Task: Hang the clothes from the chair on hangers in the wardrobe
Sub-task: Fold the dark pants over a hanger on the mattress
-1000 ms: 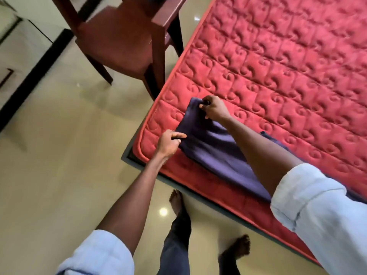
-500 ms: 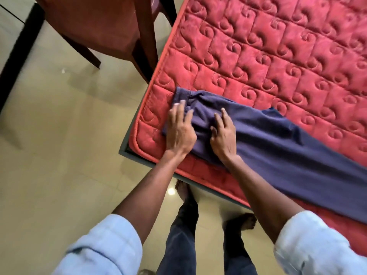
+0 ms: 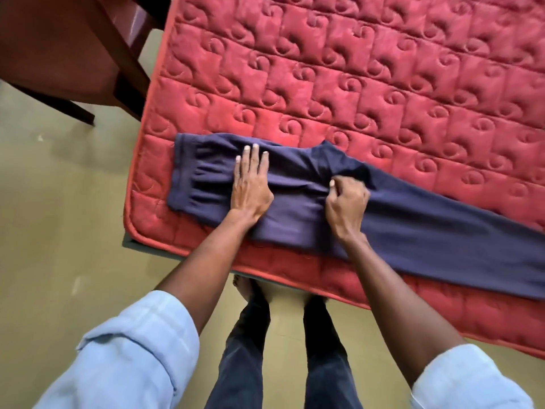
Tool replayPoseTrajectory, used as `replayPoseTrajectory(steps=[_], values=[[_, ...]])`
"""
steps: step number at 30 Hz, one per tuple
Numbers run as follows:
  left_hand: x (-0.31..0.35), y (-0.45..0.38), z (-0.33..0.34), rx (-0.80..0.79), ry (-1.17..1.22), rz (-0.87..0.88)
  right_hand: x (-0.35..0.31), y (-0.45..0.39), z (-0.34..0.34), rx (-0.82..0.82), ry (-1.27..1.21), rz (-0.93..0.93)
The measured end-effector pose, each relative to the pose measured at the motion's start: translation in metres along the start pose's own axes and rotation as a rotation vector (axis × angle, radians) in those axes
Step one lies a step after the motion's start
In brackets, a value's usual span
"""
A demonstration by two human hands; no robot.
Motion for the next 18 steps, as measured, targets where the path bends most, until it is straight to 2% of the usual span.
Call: replayPoseTrajectory(steps=[2, 4, 7, 8, 10, 12, 14, 18], values=[[0.016, -0.015, 0.008, -0.024, 0.041, 0.074, 0.012, -0.035, -0.016, 0.044, -0.02, 0.064], [0.021, -0.033, 0.004, 0.024, 0.07, 0.084, 0.016, -0.072, -0.013, -0.027, -0.014, 0.056], [0.008, -0.059, -0.011, 0.165, 0.062, 0.047, 0.0, -0.108, 0.023, -0.344, 0.045, -0.021], [0.0, -0.064, -0.013, 0.19, 0.056, 0.017, -0.004, -0.112, 0.04, -0.472, 0.039, -0.02], [-0.017, -0.071, -0.013, 0.201, 0.056, -0.034, -0.005, -0.117, 0.066, -0.623, -0.021, 0.031], [-0.033, -0.071, -0.009, 0.191, 0.061, -0.067, 0.002, -0.123, 0.073, -0.617, -0.18, 0.151], [-0.051, -0.066, -0.005, 0.186, 0.072, -0.102, 0.013, -0.129, 0.07, -0.527, -0.298, 0.251], [-0.074, -0.06, 0.004, 0.176, 0.011, -0.108, 0.012, -0.129, 0.054, -0.287, -0.258, 0.257]])
Point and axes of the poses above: each hand's wrist, its own y-axis away from the middle knuckle, its own z-axis out of the palm, x = y × z, the point moved 9 cm from there along -y, towards the middle knuckle, and after that the axes turned 12 degrees about y, right-handed, at the moved point
